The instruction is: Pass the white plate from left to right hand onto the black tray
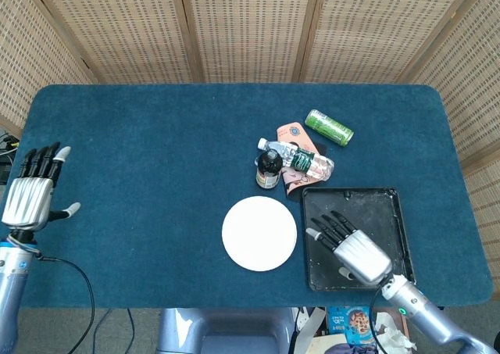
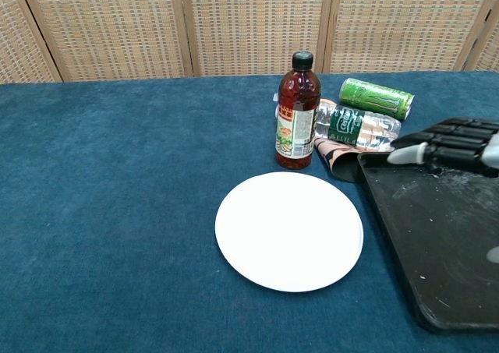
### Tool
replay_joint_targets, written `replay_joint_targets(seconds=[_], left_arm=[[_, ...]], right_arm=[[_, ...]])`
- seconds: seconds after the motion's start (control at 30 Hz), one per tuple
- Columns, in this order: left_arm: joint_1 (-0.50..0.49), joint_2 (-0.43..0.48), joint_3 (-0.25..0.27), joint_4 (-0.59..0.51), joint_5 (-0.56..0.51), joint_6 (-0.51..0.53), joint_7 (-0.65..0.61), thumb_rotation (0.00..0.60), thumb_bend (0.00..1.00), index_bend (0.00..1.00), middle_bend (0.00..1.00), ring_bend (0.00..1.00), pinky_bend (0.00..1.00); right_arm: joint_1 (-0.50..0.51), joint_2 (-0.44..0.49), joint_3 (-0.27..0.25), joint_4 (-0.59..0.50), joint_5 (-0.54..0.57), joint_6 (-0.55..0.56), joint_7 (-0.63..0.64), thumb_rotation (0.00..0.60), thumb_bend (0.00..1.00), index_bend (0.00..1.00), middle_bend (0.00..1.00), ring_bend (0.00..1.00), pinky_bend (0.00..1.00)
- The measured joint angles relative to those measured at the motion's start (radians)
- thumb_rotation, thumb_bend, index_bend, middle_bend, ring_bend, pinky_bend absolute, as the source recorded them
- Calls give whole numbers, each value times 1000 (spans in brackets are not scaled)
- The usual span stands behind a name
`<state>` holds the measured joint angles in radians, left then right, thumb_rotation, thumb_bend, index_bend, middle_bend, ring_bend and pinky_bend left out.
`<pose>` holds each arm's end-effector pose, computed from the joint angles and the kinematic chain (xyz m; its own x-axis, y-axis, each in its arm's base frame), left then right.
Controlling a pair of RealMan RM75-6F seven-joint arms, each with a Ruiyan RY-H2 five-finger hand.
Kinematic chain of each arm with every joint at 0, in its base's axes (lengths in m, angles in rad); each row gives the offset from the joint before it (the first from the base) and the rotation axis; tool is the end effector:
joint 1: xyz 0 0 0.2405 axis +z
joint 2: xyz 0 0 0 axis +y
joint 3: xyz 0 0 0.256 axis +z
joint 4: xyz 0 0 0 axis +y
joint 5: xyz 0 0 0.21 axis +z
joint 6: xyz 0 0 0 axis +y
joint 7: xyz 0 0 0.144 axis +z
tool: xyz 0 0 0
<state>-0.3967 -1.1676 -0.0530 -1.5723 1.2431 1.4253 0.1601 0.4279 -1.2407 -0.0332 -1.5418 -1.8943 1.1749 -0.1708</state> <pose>-0.2799 0.2766 0.1532 0.4964 -0.0618 0.8659 0.8660 -0.0335 -0.4989 -0.2219 -0.2298 0.0562 0.6672 -0.0650 0.7421 -0.5735 -0.6806 0.4560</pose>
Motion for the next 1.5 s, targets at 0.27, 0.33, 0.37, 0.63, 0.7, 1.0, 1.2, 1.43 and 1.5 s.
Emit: replay_joint_targets(seconds=[0.27, 0.33, 0.37, 0.63, 0.7, 1.0, 1.2, 1.43, 1.5], left_arm=[[35, 18, -21, 11, -18, -5, -24, 600, 0, 0, 0, 0, 0], [38, 18, -25, 17, -12, -10, -29, 600, 0, 0, 0, 0, 0], [39, 18, -27, 20, -11, -11, -31, 600, 0, 0, 0, 0, 0], [42, 14, -38, 30, -11, -44, -37, 600, 0, 0, 0, 0, 0], [42, 13, -42, 33, -18, -57, -35, 600, 0, 0, 0, 0, 0], [47, 4, -57, 40, -21, -76, -19, 600, 0, 0, 0, 0, 0], [50, -1, -67, 43, -20, -87, -13, 600, 0, 0, 0, 0, 0], [55, -3, -76, 48, -18, -95, -17, 600, 0, 0, 0, 0, 0], [55, -4, -77, 51, -17, -98, -17, 600, 0, 0, 0, 0, 0]], right_arm=[[130, -82, 11, -4, -44, -152, -55, 600, 0, 39, 0, 0, 0], [153, -106, 14, 0, -39, -189, -64, 600, 0, 48, 0, 0, 0], [166, -124, 16, 3, -35, -211, -71, 600, 0, 51, 0, 0, 0], [222, -218, 25, 28, 2, -299, -130, 600, 0, 90, 0, 0, 0], [233, -236, 31, 37, 18, -311, -144, 600, 0, 97, 0, 0, 0], [260, -295, 36, 84, 55, -327, -175, 600, 0, 123, 0, 0, 0], [280, -332, 37, 123, 75, -322, -176, 600, 7, 139, 0, 0, 0], [294, -375, 33, 175, 94, -317, -176, 600, 114, 154, 0, 0, 0], [298, -389, 33, 191, 97, -309, -174, 600, 158, 155, 0, 0, 0]])
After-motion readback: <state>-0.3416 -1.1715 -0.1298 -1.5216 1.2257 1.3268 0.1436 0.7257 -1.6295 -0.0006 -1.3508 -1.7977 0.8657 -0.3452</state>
